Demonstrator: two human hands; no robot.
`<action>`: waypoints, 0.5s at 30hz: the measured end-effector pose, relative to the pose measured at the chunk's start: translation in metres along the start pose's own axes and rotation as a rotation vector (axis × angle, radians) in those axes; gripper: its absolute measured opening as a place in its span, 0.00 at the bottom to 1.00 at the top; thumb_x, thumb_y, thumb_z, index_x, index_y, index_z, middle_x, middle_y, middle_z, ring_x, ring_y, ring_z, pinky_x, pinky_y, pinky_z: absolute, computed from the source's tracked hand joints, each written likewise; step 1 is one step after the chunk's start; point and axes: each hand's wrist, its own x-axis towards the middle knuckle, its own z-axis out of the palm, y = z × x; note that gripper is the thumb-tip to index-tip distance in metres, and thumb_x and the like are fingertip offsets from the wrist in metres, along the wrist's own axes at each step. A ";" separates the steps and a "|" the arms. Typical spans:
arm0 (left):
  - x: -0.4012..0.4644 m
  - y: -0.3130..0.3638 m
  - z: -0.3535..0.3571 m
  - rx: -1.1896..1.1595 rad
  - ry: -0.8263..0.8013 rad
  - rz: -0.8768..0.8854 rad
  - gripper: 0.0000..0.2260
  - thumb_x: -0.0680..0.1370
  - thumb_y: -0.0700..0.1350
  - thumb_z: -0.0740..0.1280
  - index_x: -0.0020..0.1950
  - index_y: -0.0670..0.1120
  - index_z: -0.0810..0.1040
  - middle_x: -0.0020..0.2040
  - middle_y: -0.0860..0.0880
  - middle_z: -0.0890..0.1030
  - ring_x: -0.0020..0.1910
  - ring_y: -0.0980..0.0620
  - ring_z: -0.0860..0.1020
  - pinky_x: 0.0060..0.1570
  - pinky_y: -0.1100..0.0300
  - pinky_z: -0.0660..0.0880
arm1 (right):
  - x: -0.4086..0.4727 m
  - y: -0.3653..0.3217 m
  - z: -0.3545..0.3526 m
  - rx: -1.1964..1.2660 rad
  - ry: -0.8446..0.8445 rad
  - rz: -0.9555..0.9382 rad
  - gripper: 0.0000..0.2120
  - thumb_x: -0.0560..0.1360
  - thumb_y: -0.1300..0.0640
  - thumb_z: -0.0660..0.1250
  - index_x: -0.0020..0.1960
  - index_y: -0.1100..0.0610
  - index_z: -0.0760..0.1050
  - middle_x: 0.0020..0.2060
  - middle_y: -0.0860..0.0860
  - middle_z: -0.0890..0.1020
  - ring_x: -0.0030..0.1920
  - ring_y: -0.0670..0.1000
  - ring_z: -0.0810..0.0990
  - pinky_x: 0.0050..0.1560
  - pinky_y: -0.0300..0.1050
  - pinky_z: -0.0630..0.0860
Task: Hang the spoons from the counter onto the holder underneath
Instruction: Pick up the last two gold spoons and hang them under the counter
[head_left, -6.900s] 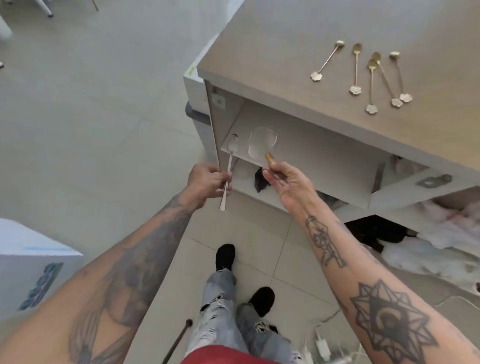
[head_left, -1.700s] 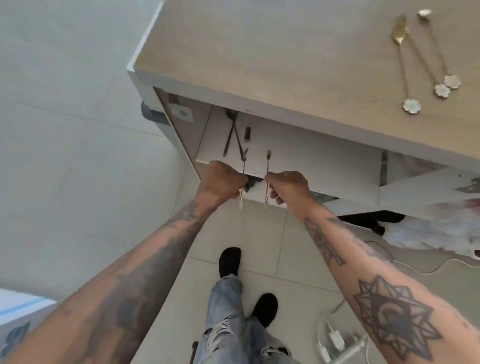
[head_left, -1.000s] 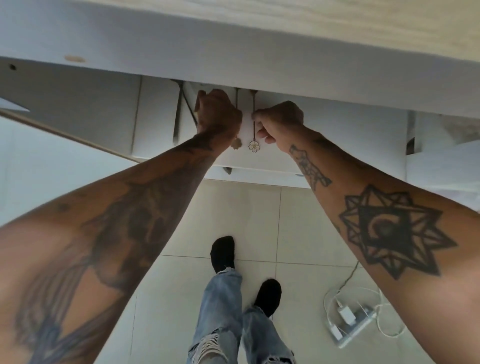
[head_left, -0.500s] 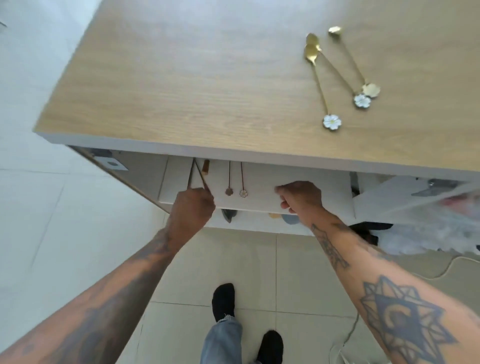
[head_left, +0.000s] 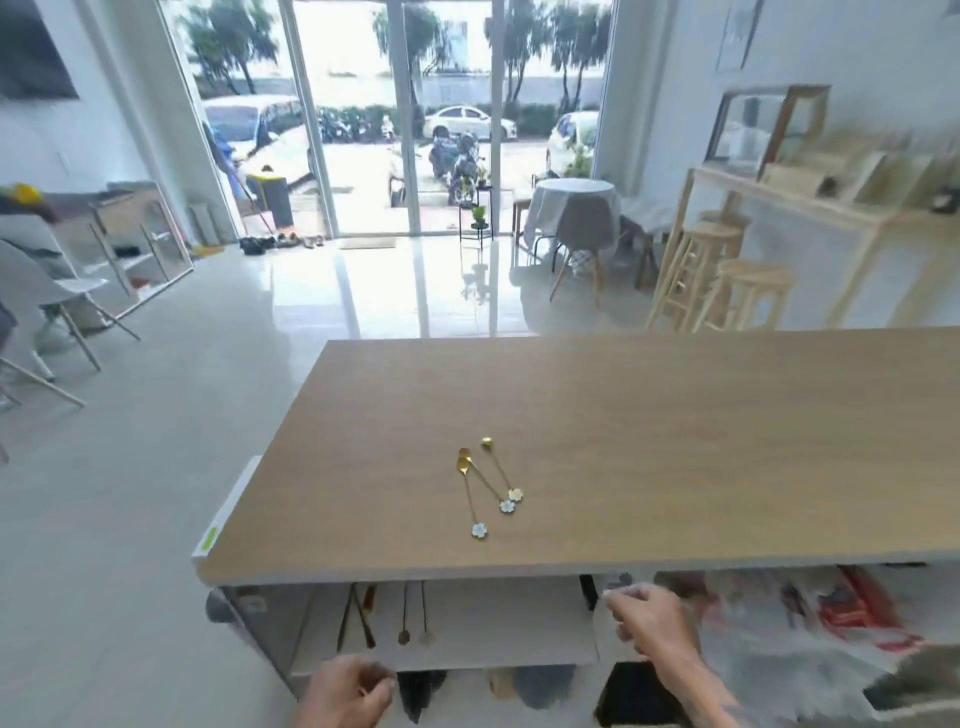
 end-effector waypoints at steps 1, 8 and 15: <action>0.001 0.016 -0.010 0.007 0.028 0.022 0.05 0.74 0.47 0.73 0.39 0.52 0.87 0.39 0.54 0.87 0.41 0.63 0.82 0.44 0.74 0.74 | -0.001 -0.008 -0.014 -0.003 0.017 -0.026 0.10 0.71 0.48 0.72 0.39 0.54 0.82 0.32 0.51 0.86 0.39 0.51 0.84 0.48 0.49 0.82; 0.044 0.102 -0.044 -0.041 0.140 0.170 0.09 0.76 0.46 0.69 0.36 0.54 0.82 0.33 0.57 0.82 0.32 0.66 0.78 0.33 0.72 0.72 | 0.014 -0.081 -0.061 -0.054 -0.064 -0.164 0.10 0.72 0.53 0.72 0.46 0.59 0.81 0.37 0.55 0.84 0.32 0.50 0.80 0.29 0.39 0.71; 0.118 0.144 -0.039 -0.032 0.148 0.082 0.09 0.77 0.48 0.68 0.51 0.46 0.84 0.46 0.49 0.84 0.43 0.54 0.80 0.43 0.62 0.75 | 0.051 -0.160 -0.010 -0.209 -0.157 -0.265 0.06 0.70 0.50 0.72 0.41 0.52 0.80 0.34 0.48 0.81 0.36 0.48 0.79 0.37 0.40 0.74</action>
